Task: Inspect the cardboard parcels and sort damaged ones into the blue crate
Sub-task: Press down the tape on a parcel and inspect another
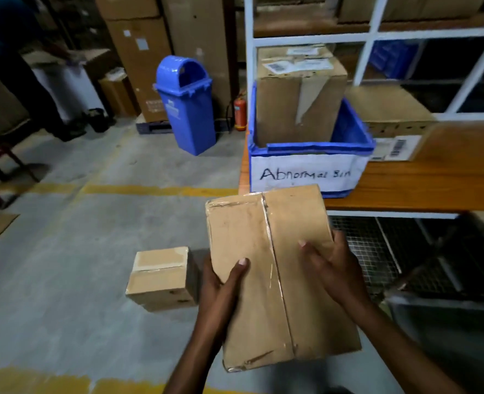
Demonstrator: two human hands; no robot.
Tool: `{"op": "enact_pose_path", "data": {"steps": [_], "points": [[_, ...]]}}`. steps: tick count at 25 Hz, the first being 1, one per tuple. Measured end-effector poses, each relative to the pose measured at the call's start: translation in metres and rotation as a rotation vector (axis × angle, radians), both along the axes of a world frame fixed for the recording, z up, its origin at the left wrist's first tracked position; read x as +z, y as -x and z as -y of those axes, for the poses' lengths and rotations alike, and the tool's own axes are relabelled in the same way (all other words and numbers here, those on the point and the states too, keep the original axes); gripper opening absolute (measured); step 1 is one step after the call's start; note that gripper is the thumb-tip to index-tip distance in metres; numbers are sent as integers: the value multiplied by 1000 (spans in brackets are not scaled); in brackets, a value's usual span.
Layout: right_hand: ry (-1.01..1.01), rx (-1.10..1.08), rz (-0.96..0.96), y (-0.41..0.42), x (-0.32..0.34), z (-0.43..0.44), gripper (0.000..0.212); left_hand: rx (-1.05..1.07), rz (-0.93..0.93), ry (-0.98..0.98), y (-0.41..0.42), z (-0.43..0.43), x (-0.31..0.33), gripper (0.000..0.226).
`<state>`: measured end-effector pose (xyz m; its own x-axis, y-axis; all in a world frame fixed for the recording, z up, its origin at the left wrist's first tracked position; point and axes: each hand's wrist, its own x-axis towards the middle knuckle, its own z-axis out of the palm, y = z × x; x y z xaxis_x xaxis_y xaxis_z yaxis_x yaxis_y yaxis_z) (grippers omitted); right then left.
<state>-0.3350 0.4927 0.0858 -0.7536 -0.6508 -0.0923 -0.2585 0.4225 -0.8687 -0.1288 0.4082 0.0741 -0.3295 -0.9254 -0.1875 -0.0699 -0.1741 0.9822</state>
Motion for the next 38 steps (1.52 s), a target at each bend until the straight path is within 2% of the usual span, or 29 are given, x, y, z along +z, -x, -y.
{"op": "enact_pose_path", "data": {"steps": [5, 8, 10, 12, 18, 23, 26, 29, 34, 36, 38], "points": [[119, -306, -46, 82, 6, -81, 75, -160, 60, 53, 107, -47, 2, 85], [226, -418, -128, 144, 17, -122, 80, -240, 65, 79, 189, -84, 15, 81], [251, -427, -199, 194, 28, -142, 79, -259, 38, 142, 241, -102, 24, 77], [276, -393, -249, 249, 41, -159, 76, -283, 7, 217, 294, -110, 38, 84], [353, -297, -219, 379, 92, -146, 63, -264, -64, 405, 425, -94, 83, 76], [375, -360, -356, 449, 128, -139, 73, -312, -69, 489, 497, -57, 115, 76], [310, -404, -436, 489, 136, -153, 84, -387, -101, 464, 538, -53, 123, 73], [214, -415, -420, 519, 133, -162, 67, -418, -79, 376, 581, -53, 130, 71], [279, -440, -444, 543, 133, -159, 40, -395, -16, 543, 630, -58, 138, 63], [286, -423, -463, 549, 136, -159, 34, -361, 21, 537, 642, -59, 147, 59], [303, -421, -485, 549, 136, -156, 29, -276, 49, 579, 650, -59, 153, 66]]}}
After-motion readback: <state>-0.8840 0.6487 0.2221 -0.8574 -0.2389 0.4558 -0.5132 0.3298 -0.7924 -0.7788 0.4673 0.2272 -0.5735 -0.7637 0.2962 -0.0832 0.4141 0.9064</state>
